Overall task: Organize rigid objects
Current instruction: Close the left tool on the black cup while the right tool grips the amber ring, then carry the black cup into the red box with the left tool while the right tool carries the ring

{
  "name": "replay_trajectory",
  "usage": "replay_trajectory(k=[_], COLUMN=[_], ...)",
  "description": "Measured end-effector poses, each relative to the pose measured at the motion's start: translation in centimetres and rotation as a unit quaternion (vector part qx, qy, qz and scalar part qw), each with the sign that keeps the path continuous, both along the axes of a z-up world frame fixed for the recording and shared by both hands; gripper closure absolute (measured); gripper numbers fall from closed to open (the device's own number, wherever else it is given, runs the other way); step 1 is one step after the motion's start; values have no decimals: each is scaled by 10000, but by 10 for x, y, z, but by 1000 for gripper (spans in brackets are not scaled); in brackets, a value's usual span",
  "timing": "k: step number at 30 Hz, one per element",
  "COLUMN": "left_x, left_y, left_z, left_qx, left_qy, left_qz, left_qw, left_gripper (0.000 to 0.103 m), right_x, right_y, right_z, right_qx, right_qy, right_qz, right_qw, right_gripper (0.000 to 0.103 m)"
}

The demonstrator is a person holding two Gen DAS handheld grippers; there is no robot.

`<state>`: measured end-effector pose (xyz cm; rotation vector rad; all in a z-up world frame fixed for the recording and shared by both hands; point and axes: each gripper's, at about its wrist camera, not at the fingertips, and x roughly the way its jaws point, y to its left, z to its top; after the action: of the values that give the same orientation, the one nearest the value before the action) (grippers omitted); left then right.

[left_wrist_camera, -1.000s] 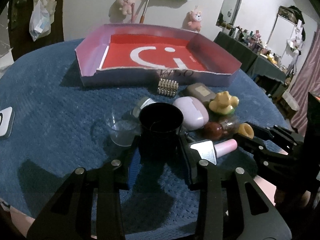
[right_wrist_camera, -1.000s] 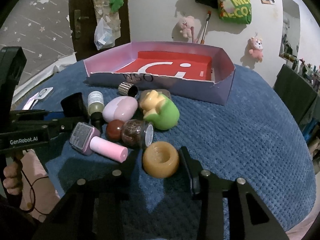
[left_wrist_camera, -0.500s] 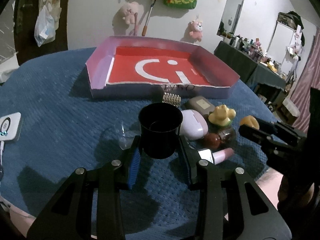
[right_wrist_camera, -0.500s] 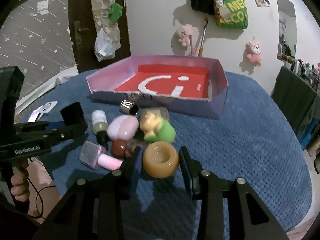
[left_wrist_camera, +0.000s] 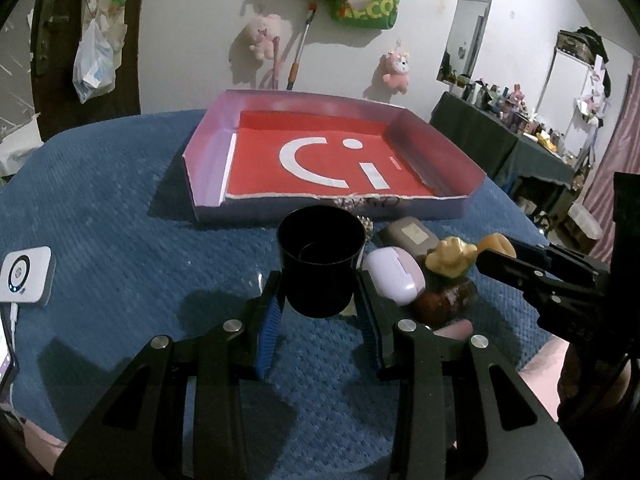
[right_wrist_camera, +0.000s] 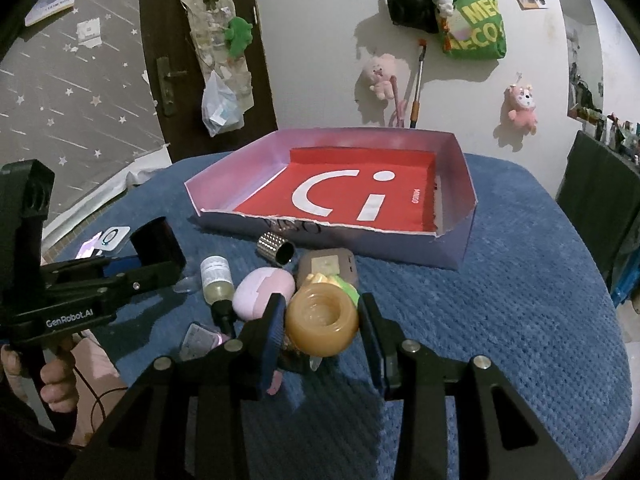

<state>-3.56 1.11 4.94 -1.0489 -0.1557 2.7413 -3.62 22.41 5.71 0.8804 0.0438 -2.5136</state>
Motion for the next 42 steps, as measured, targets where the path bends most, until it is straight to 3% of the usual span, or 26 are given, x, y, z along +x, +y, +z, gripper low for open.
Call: replay_trajectory(k=[19, 42], left_x=[-23, -77], left_y=[-7, -4], left_z=[15, 44], left_qx=[98, 18], left_qy=[187, 399], left_qz=[-47, -210], left_qw=[9998, 9990], left_gripper=[69, 69], right_x=[-21, -71], right_y=[-9, -14], right_z=[9, 37], right_qx=[-64, -93], right_qy=[-42, -11], right_qz=[70, 60], right_qw=[9999, 9999], right_gripper=[63, 63])
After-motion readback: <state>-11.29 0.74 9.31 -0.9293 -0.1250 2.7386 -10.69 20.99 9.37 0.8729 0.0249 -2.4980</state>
